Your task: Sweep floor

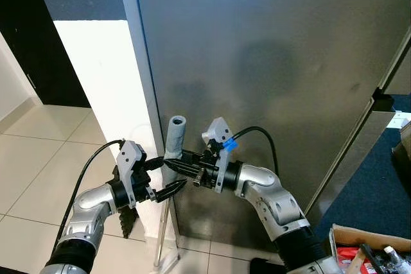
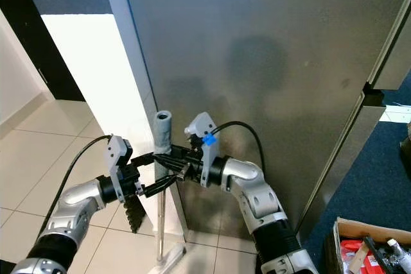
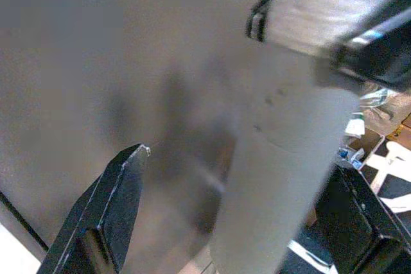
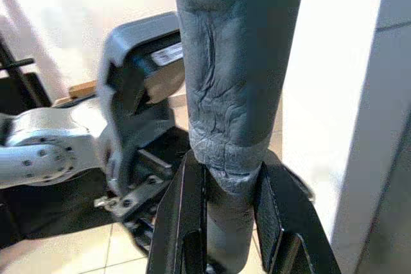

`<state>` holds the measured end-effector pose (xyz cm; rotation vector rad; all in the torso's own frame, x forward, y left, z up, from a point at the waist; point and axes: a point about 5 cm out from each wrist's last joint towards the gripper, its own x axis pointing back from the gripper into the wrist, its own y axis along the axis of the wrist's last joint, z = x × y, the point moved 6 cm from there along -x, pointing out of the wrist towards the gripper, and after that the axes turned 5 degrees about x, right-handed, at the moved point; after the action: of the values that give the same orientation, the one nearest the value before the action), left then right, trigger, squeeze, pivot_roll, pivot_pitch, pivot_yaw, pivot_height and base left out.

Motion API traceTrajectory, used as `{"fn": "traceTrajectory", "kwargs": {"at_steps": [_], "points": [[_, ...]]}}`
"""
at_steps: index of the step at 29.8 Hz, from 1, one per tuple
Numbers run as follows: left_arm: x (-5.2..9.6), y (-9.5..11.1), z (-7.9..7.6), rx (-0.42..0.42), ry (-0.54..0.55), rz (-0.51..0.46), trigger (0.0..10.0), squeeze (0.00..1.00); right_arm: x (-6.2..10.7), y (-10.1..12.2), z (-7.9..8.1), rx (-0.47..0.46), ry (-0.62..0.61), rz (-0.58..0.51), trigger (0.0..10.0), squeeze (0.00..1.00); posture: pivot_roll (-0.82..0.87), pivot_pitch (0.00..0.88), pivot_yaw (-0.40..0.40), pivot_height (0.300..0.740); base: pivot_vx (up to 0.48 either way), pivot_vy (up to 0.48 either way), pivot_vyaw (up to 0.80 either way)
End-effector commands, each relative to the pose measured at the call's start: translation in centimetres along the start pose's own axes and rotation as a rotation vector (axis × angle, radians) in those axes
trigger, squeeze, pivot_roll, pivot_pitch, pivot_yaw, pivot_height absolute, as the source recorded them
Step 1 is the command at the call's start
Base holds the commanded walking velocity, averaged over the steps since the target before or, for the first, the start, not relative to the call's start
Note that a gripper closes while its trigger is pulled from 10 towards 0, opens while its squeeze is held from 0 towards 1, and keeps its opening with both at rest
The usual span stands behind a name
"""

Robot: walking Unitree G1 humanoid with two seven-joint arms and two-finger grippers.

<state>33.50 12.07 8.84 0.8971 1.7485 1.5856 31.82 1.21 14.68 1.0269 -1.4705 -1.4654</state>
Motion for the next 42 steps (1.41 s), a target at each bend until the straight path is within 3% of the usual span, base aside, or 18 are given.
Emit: {"fn": "traceTrajectory", "kwargs": {"at_steps": [1,6,7,20,21,22,23,24,33,40,41,42], "points": [[0.4,0.0,0.5,-0.016,0.010,0.017,10.0,0.00,-0.2,1.0,0.5,0.004,0.023,-0.038,0.0,0.00,-0.02,0.000,0.065,0.740,0.000,0.000,0.00],[0.2,0.2,0.5,-0.018,0.005,0.011,10.0,0.00,-0.3,0.7,0.6,0.008,0.026,-0.025,0.0,0.00,-0.02,0.000,0.069,0.740,0.000,0.000,0.00],[0.2,0.3,0.4,-0.017,-0.001,0.010,0.0,0.00,-0.3,0.7,0.7,0.009,0.026,-0.021,0.0,0.00,-0.02,0.000,0.069,0.740,0.000,0.000,0.00],[0.2,0.4,0.1,-0.008,-0.024,0.000,0.0,0.00,-0.2,0.1,0.2,0.010,-0.008,0.009,0.0,0.00,-0.03,0.000,0.068,0.740,0.000,0.000,0.00],[0.2,0.4,0.2,-0.009,-0.022,-0.003,0.0,0.00,-0.3,0.0,-0.1,0.007,-0.024,0.013,1.8,0.00,-0.03,0.000,0.067,0.740,0.000,0.000,0.00],[0.2,0.4,0.2,-0.009,-0.022,-0.003,0.0,0.00,-0.3,0.0,-0.1,0.007,-0.024,0.013,1.8,0.00,-0.03,0.000,0.067,0.740,0.000,0.000,0.00],[0.2,0.5,0.2,-0.011,-0.019,-0.006,0.0,0.00,-0.3,-0.1,-0.6,-0.017,-0.050,0.013,10.0,0.00,-0.03,0.000,0.066,0.740,0.000,0.000,0.00],[0.2,0.5,0.3,-0.013,-0.017,-0.008,0.0,0.00,-0.2,-0.1,-1.1,-0.044,-0.070,0.003,10.0,1.00,-0.03,0.000,0.066,0.740,0.000,0.000,0.00],[0.2,0.4,-0.5,0.001,-0.071,-0.002,0.0,0.00,1.6,1.1,-1.9,-0.065,-0.055,-0.068,10.0,1.00,-0.02,0.000,0.067,0.740,0.000,0.000,0.00],[0.4,-0.1,-2.2,0.035,-0.185,0.031,0.0,0.00,3.5,2.9,-1.9,-0.023,0.055,-0.101,10.0,0.97,-0.02,0.000,0.062,0.740,0.000,0.000,0.00],[0.5,-0.4,-2.7,0.046,-0.220,0.047,0.0,0.00,3.5,3.5,-1.8,-0.011,0.086,-0.108,10.0,0.00,-0.01,0.000,0.061,0.740,0.000,0.000,0.00],[0.6,-0.7,-3.2,0.053,-0.252,0.064,0.0,0.00,3.5,4.3,-1.5,-0.007,0.126,-0.129,10.0,0.00,-0.01,0.000,0.061,0.740,0.000,0.000,0.00]]}}
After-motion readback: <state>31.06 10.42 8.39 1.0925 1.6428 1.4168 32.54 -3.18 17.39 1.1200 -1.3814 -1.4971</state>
